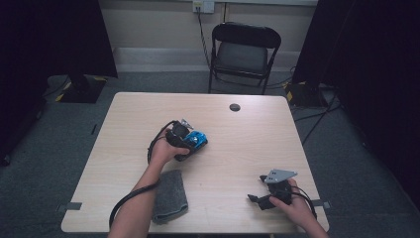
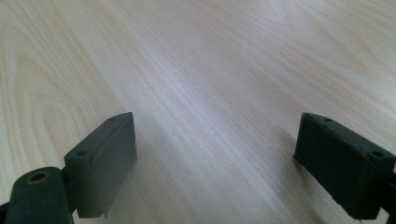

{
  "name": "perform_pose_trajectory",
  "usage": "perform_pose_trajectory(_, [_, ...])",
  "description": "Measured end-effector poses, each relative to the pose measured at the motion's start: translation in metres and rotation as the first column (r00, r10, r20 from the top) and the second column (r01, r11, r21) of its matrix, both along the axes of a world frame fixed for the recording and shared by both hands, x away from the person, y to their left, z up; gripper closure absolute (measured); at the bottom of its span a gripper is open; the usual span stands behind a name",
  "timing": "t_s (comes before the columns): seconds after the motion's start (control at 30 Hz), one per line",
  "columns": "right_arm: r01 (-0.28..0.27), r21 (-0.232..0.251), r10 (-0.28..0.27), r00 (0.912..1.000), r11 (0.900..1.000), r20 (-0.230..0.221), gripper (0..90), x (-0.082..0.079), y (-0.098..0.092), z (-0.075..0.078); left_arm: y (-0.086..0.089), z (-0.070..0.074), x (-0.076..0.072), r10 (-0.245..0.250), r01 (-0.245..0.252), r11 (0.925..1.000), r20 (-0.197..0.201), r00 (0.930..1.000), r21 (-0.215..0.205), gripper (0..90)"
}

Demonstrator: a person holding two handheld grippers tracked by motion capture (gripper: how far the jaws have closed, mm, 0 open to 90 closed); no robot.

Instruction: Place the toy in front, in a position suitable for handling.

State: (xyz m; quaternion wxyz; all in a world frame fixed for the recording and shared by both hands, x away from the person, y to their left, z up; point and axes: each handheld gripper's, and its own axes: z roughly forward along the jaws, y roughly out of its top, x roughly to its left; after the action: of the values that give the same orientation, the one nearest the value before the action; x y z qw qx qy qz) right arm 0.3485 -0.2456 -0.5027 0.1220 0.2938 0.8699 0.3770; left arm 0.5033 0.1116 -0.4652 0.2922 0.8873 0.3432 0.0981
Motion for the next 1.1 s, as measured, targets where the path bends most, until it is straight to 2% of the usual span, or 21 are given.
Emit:
perform_pose_trajectory(0.1, [0.000,0.000,0.000,1.0000,1.000,0.000,11.6,0.000,0.000,0.000,-0.011,-0.005,0.001,-0.009,0.009,0.9999,-0.011,0.9999,0.014,28.0])
perform_pose_trajectory(0.17, [0.000,0.000,0.000,1.0000,1.000,0.000,11.6,0.000,0.000,0.000,-0.017,-0.008,0.002,-0.019,0.019,0.9994,-0.005,0.9998,0.029,28.0])
perform_pose_trajectory(0.27, [0.000,0.000,0.000,1.0000,1.000,0.000,11.6,0.000,0.000,0.000,-0.023,-0.013,0.002,-0.028,0.028,0.9990,-0.013,0.9995,0.035,28.0])
perform_pose_trajectory(0.3, [0.000,0.000,0.000,1.0000,1.000,0.000,11.6,0.000,0.000,0.000,-0.024,-0.013,0.002,-0.025,0.025,0.9992,-0.004,0.9997,0.031,28.0])
perform_pose_trajectory(0.57, [0.000,0.000,0.000,1.0000,1.000,0.000,11.7,0.000,0.000,0.000,-0.023,-0.014,0.001,-0.024,0.024,0.9994,-0.001,0.9997,0.025,27.7])
perform_pose_trajectory(0.8, [0.000,0.000,0.000,1.0000,1.000,0.000,11.6,0.000,0.000,0.000,-0.024,-0.014,0.000,-0.006,0.006,0.9993,0.003,1.0000,0.037,26.9])
perform_pose_trajectory(0.93, [0.000,0.000,0.000,1.0000,1.000,0.000,11.6,0.000,0.000,0.000,-0.025,-0.011,-0.001,0.005,-0.006,0.9987,0.013,0.9999,0.051,21.9])
perform_pose_trajectory(1.1, [0.000,0.000,0.000,1.0000,1.000,0.000,11.6,0.000,0.000,0.000,-0.021,-0.001,-0.001,0.025,-0.025,0.9997,0.013,0.9996,0.005,18.7])
